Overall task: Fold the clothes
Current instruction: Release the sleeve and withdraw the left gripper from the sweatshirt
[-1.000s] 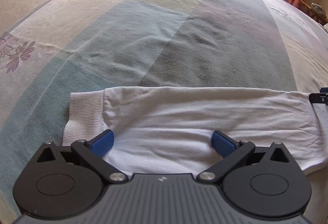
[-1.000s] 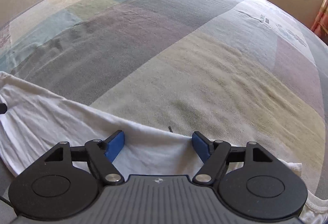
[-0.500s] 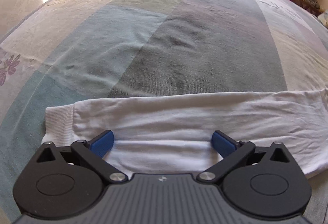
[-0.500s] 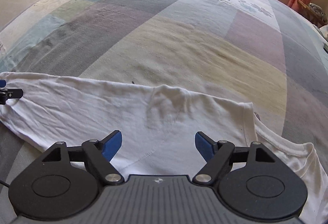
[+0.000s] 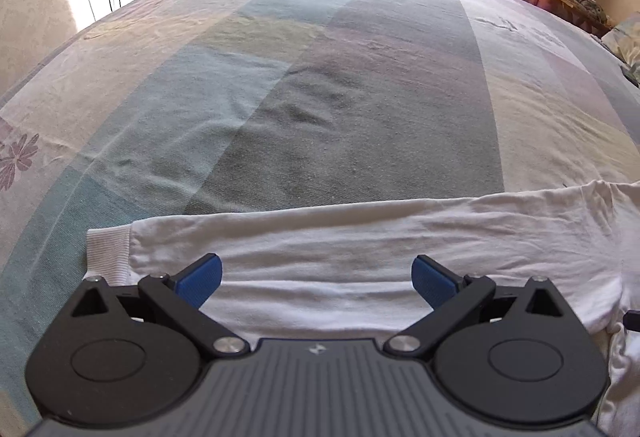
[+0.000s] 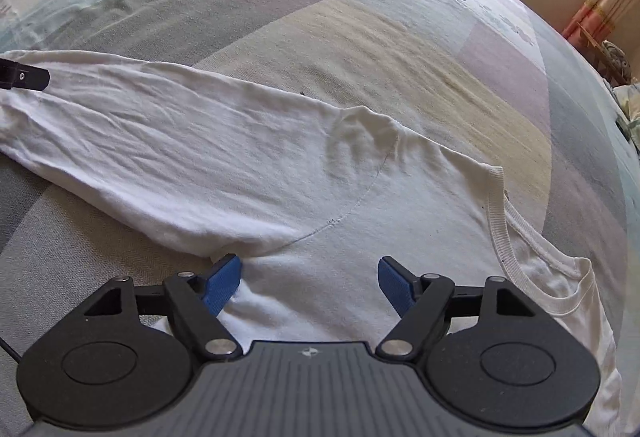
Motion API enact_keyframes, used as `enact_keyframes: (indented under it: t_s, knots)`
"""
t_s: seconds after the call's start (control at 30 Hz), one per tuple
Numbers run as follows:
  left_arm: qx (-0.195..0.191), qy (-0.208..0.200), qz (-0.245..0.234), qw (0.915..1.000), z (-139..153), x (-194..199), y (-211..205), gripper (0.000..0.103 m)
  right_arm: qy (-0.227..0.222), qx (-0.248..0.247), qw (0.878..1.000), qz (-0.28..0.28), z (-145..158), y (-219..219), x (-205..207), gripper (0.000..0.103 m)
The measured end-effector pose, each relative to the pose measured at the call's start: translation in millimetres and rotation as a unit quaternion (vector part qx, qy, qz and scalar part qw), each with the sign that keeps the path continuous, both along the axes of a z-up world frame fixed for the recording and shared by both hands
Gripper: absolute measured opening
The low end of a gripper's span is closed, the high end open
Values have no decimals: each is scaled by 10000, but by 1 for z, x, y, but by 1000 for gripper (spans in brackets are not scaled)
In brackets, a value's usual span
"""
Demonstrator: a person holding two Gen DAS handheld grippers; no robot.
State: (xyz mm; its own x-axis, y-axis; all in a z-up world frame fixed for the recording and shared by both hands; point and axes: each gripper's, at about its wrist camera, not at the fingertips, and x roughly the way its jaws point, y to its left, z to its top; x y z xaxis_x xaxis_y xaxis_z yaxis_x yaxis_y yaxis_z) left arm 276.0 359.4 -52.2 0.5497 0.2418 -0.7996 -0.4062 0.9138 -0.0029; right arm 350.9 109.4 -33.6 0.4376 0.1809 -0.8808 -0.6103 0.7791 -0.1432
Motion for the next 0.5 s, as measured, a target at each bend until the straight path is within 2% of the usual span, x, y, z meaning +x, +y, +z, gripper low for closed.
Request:
enact_keyframes:
  t_s: [0.13, 0.23, 0.3, 0.43, 0.5]
  knots:
    - [-36, -84, 10, 10000, 2, -3, -17, 101, 27, -14, 10000, 50, 5, -17, -11, 86]
    - [-180, -89, 50, 9998, 1, -1, -29, 101, 297, 270, 9991, 113, -5, -10, -17, 86]
    - [-259, -98, 30, 9996, 4, 1, -38, 101, 539, 369, 9971, 400, -15, 5, -22, 87]
    - [-162, -124, -210, 9996, 13, 4, -56, 101, 710, 984, 9908, 596, -3, -5, -28, 87]
    - [-337, -115, -293, 9989, 15, 7, -67, 101, 717, 1228, 9880, 605, 4, -18, -29, 89]
